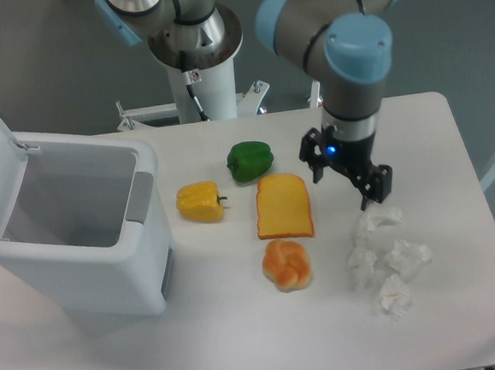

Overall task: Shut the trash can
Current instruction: 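Raise the open gripper up and away from the tissues toward the trash can, then move the gripper behind the raised trash can lid, then push the raised lid forward and down with the gripper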

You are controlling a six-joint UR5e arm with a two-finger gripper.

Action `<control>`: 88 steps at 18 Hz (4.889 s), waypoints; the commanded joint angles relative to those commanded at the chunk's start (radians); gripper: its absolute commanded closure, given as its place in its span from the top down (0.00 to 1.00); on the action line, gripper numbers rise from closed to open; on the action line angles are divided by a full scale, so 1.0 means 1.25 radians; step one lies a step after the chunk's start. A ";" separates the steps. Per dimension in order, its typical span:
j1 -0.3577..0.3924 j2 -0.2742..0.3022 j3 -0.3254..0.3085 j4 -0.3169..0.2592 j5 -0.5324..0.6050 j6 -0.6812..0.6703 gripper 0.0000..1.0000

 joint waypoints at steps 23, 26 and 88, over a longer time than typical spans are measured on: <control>-0.254 0.345 -0.073 -0.216 -0.139 -0.466 1.00; -0.297 0.354 -0.070 -0.212 -0.169 -0.498 1.00; -0.419 0.203 0.096 0.007 -0.195 -0.864 1.00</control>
